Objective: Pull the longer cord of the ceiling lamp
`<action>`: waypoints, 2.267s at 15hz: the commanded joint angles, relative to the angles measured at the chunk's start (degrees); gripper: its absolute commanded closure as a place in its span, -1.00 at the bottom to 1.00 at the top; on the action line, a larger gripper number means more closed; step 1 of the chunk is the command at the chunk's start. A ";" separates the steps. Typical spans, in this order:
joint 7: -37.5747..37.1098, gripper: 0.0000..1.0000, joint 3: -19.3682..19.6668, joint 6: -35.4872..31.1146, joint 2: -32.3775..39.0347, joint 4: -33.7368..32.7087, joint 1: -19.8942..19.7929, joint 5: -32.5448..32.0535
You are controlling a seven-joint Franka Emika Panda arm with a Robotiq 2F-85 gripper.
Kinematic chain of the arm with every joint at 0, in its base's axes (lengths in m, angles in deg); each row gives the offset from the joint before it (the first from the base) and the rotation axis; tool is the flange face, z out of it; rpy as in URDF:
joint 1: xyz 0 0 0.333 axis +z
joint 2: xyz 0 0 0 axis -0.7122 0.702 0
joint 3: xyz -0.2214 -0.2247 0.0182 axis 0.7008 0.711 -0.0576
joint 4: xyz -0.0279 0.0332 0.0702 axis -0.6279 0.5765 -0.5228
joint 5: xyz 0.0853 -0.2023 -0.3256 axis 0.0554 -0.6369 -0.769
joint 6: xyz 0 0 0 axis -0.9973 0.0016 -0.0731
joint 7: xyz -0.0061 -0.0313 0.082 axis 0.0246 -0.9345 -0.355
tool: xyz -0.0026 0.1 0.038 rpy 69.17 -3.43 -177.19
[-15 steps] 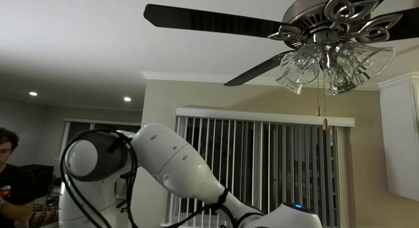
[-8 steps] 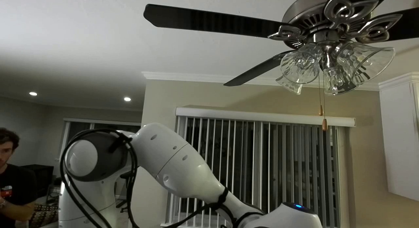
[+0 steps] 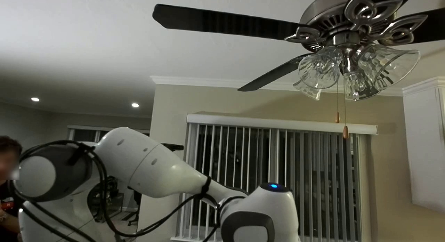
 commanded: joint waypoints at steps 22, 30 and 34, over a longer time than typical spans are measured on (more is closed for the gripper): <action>-3.16 -1.00 -9.37 -24.61 -8.80 -12.72 17.78 8.85; -13.94 -1.00 -17.74 -49.77 2.04 -26.73 9.22 3.23; -17.96 -1.00 -25.37 -59.38 7.28 -32.36 -6.90 -0.79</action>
